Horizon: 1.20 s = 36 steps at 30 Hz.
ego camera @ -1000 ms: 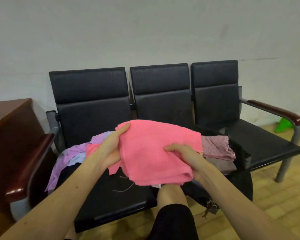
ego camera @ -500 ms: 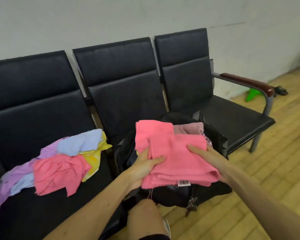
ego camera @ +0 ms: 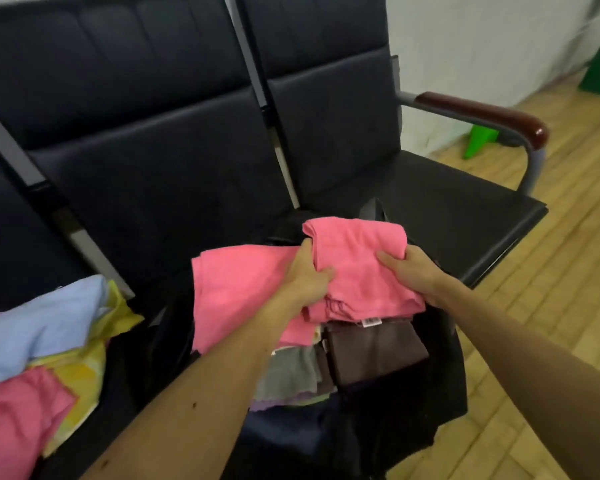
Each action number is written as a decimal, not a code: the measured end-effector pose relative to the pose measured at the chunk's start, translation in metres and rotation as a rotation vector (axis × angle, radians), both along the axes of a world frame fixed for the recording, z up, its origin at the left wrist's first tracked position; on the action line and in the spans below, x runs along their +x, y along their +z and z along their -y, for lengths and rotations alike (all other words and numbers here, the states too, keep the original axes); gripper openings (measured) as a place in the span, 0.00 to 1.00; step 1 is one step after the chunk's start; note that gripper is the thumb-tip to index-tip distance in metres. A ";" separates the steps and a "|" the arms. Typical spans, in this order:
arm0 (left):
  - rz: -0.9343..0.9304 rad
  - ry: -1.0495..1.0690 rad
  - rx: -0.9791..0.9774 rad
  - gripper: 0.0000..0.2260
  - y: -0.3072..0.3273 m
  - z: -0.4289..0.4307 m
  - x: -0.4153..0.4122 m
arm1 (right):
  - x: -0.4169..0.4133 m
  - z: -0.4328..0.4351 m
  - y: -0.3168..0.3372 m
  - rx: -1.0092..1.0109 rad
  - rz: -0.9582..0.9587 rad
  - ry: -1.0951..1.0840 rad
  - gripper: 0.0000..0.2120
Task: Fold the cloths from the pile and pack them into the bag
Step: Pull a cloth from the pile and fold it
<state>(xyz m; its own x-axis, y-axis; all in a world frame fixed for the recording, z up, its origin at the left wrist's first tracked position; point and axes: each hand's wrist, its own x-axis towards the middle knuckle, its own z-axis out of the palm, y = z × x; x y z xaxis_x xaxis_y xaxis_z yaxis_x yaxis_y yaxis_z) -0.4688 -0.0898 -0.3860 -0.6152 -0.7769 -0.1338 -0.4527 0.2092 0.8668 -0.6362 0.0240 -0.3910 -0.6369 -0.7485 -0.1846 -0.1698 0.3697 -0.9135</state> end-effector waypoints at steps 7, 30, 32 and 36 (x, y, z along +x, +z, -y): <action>0.101 0.063 0.052 0.32 -0.055 0.020 -0.011 | -0.025 0.021 -0.027 0.059 -0.209 0.027 0.18; -0.128 0.532 -0.106 0.03 0.066 -0.038 0.327 | 0.334 -0.012 0.029 -0.143 -0.137 0.301 0.14; -0.033 0.635 -0.088 0.02 0.041 -0.042 0.392 | 0.395 0.005 0.017 -0.098 -0.063 0.407 0.14; 0.141 0.794 0.010 0.05 -0.020 -0.038 0.473 | 0.474 0.042 -0.010 0.098 -0.064 0.600 0.17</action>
<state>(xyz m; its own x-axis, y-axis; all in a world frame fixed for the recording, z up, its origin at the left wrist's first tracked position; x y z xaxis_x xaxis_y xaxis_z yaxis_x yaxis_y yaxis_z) 0.0041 -0.0522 -0.4057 0.1436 -0.9735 -0.1780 -0.5681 -0.2283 0.7907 -0.1619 -0.0179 -0.4009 -0.1218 -0.9615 -0.2464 -0.4275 0.2749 -0.8612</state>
